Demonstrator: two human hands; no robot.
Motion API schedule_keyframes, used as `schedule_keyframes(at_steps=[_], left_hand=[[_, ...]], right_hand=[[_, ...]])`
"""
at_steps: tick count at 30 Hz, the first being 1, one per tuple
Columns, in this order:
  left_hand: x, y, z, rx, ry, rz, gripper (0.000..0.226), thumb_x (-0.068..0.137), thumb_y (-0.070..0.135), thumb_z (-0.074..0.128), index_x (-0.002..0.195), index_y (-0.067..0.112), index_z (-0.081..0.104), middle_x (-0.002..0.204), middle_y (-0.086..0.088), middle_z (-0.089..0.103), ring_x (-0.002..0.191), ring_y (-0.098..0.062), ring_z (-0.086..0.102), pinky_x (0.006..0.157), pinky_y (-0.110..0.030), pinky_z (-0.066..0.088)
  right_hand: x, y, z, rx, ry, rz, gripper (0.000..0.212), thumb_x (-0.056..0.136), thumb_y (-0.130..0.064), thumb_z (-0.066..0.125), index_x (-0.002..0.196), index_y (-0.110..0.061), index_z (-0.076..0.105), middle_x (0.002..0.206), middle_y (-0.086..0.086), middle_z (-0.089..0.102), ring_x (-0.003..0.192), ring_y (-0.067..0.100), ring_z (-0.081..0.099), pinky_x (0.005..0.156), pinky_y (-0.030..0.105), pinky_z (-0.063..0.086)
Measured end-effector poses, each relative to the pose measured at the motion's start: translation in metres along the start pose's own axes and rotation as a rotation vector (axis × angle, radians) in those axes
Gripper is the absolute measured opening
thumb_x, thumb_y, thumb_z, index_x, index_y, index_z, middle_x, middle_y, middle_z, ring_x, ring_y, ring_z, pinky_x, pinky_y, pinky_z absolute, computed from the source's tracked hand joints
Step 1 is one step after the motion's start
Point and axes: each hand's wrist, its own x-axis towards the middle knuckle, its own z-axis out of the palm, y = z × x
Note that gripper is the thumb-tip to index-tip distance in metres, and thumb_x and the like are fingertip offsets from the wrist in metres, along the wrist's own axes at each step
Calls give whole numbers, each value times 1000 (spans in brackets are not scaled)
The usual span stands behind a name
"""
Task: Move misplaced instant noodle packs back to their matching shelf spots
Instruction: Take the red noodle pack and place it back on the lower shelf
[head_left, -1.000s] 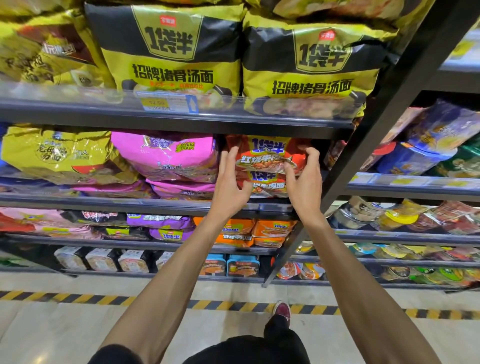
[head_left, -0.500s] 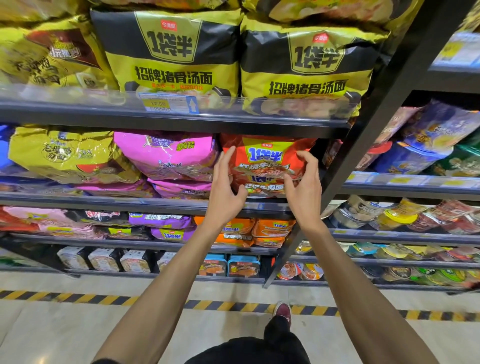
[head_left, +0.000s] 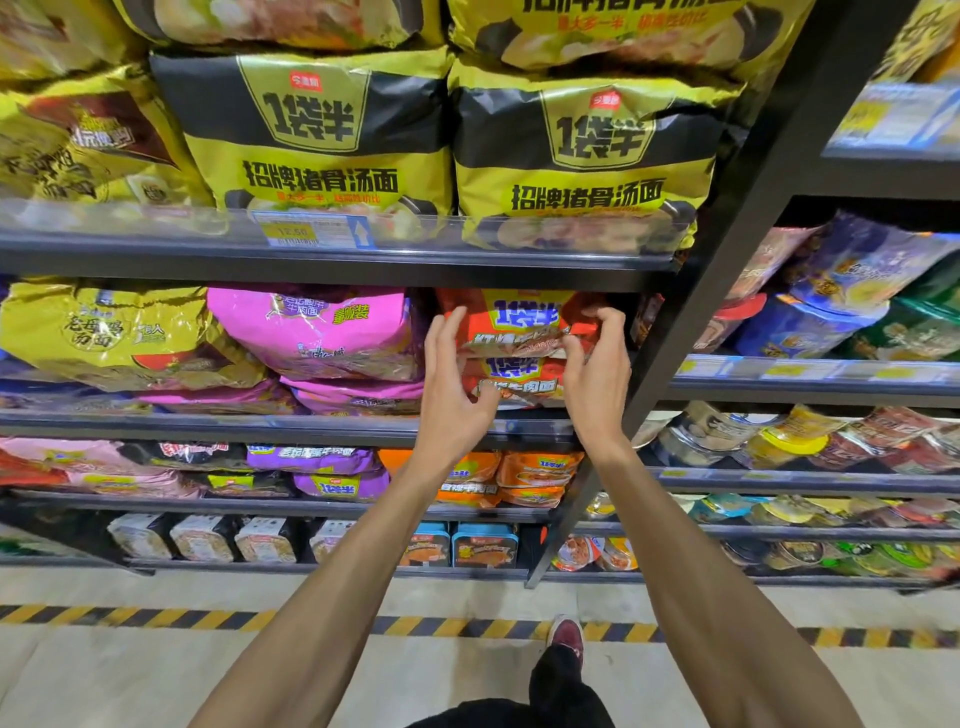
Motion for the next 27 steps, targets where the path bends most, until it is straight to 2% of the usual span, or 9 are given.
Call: schedule_keyframes(at_steps=[3,6,8,12,17,20,23,25,27], left_hand=[[8,-2,2,40,-14,-56,80,88,12,55,159,25,20,170,-1,6,159,-15,7,125,-49,26],[18,-11,0,77,-41,-105,81,86,21,52,160,19,19,170,-5,7,158,-23,12,126,-50,24],[22,-15,-2,98,-52,-130,82,84,26,53,159,17,19,167,-8,14,157,-26,17,125,-51,26],[19,-12,-6,126,-69,-133,81,91,9,58,161,14,18,170,-7,8,159,-20,7,126,-47,23],[7,-9,-12,144,-46,-75,78,95,7,60,160,26,23,171,-4,6,145,8,1,120,-30,22],[0,-11,-14,159,-46,-40,78,94,5,59,160,29,24,171,1,7,139,16,3,111,-21,20],[-6,-12,-20,173,-51,-2,78,92,2,59,159,29,27,170,3,10,136,28,4,103,-1,20],[-8,-11,-25,185,-69,1,79,92,2,59,159,28,27,170,3,11,138,23,7,103,-2,19],[-9,-7,-26,195,-96,0,80,92,3,60,160,27,24,171,2,8,136,19,9,98,4,18]], right_hand=[[-4,3,3,-14,-10,15,29,99,-13,59,126,-14,46,122,1,59,97,1,53,79,16,42],[-9,6,5,-41,-23,-17,32,100,-15,59,128,-17,43,126,3,56,101,10,58,82,26,48],[-3,6,7,-76,-31,-1,30,100,-17,59,126,-15,43,119,5,58,95,18,61,78,32,50],[3,2,4,-124,-68,-4,28,99,-17,60,121,-13,45,115,2,56,95,18,59,76,26,44],[-10,0,-6,-97,-92,-85,36,99,-18,60,132,-19,44,128,-2,49,109,5,51,87,19,41],[-14,1,-10,-91,-100,-102,38,99,-17,60,132,-20,44,134,-1,46,118,8,50,94,23,45],[-20,3,-13,-100,-119,-74,41,98,-19,62,134,-22,44,149,3,40,139,15,40,104,26,40],[-24,2,-16,-102,-133,-88,42,97,-20,63,134,-22,44,149,3,41,140,15,40,105,29,42],[-26,-1,-16,-105,-135,-123,44,95,-18,64,134,-21,44,141,-1,46,128,12,48,100,36,49]])
